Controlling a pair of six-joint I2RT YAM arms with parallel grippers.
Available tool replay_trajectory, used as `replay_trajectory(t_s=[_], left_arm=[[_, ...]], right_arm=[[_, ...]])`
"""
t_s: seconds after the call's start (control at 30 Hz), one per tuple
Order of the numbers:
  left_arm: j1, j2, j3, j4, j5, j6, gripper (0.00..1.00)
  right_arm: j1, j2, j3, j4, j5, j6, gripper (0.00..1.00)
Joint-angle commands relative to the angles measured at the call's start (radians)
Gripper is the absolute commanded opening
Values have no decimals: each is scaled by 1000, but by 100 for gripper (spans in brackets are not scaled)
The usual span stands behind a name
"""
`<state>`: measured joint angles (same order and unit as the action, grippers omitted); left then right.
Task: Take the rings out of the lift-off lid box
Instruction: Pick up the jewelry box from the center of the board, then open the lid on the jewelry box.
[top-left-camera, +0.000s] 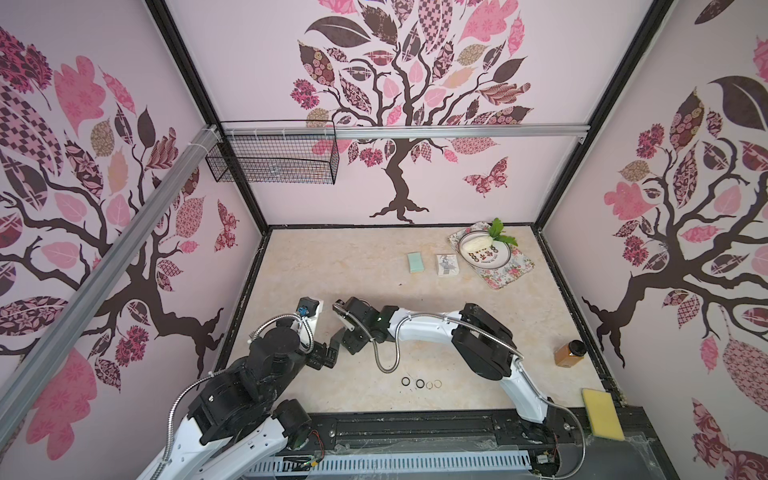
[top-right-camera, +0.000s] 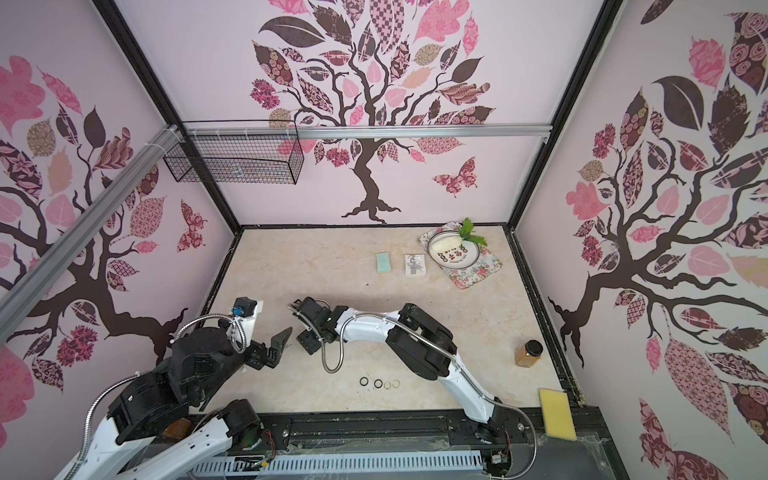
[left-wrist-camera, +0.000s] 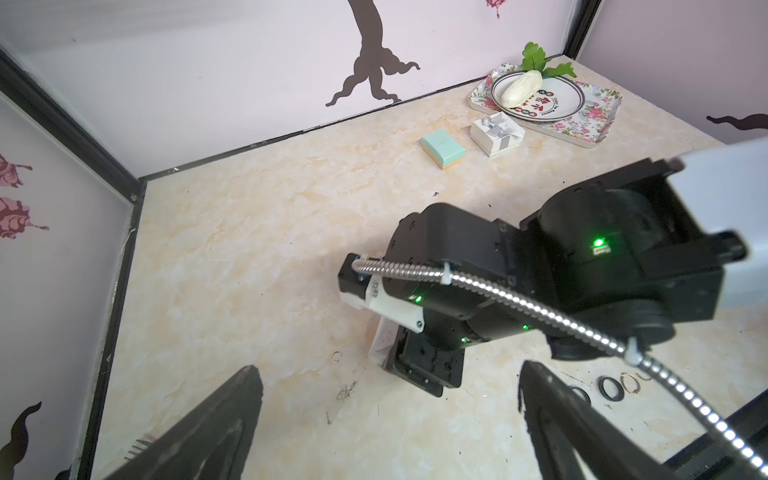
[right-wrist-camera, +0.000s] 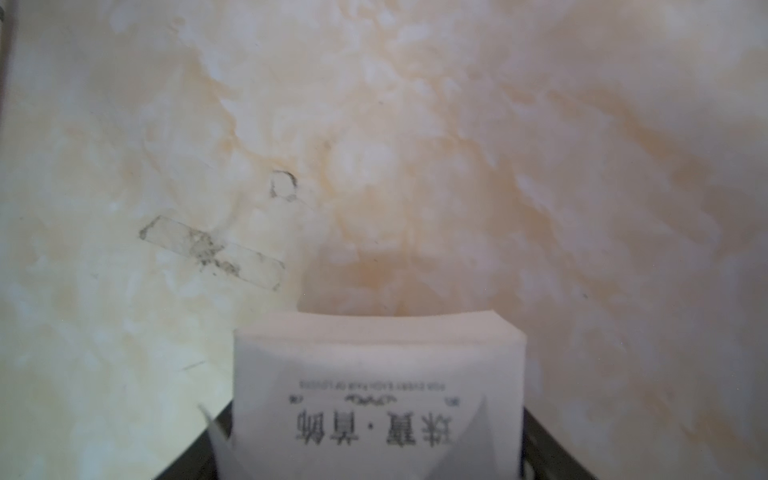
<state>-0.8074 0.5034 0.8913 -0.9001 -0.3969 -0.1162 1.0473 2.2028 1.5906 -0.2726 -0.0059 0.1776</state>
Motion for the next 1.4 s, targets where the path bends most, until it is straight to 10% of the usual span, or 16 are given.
replay_trajectory(t_s=[0.0,0.33,0.63,0.9,1.37], left_arm=[[2,50,-44,106,28,31,98],[-1,285,-314,771,206,218,98],[2,444,-604,1460,531,402,98],[2,661,-624,1782,675,393,98],[-19,810,-556,1900,609,291,98]], right_arm=[[-101,-185,-93,6,-92,55,68],[-493,-678,-641,342,-600,290,67],[-571,-816,-849,663,-887,545,68],[-570,-810,-931,818,-970,673,68],[-571,-818,-963,869,-956,709,69]])
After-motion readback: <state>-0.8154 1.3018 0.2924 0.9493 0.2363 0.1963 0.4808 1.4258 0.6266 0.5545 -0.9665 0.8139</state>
